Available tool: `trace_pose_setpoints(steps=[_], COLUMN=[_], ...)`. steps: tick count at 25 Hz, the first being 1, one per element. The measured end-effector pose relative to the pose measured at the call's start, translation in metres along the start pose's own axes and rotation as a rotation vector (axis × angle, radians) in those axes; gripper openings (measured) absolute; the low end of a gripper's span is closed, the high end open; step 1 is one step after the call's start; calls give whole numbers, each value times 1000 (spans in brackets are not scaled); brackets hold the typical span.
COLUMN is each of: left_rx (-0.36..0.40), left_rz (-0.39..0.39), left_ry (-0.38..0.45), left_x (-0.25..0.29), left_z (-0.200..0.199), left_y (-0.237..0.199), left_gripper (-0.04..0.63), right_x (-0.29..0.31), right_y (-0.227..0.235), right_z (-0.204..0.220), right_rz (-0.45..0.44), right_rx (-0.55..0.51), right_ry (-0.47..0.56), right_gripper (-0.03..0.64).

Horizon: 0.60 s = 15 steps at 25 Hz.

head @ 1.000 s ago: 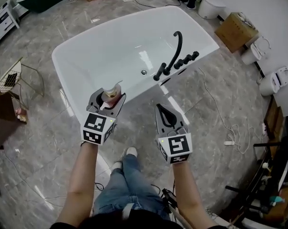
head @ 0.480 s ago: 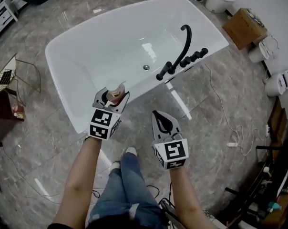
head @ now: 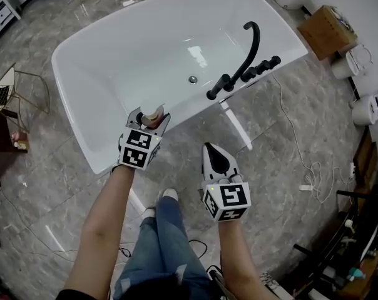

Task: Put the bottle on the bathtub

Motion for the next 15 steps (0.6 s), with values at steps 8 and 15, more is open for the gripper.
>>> trace_pose_setpoints(steps=[8,15], left_rx=[-33,-42], left_rz=[-13,24], left_ry=[-6,-4], left_x=[25,30], left_z=[15,13], left_y=[-4,-3], left_gripper=[221,222], right_x=[7,13], right_y=[6,0], right_z=[19,22], right_rz=[-3,-18], right_rx=[19,21], right_ry=[-34,-48], right_gripper=[15,15])
Point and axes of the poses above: the fingertips, and each gripper's own axes: x forward along the fingers, y to its right, z out of its underside, the point moved 2 cm from there along -x, backward along the fingers, and after that the axes turned 12 degrees about -x, right-handed, at the moved point
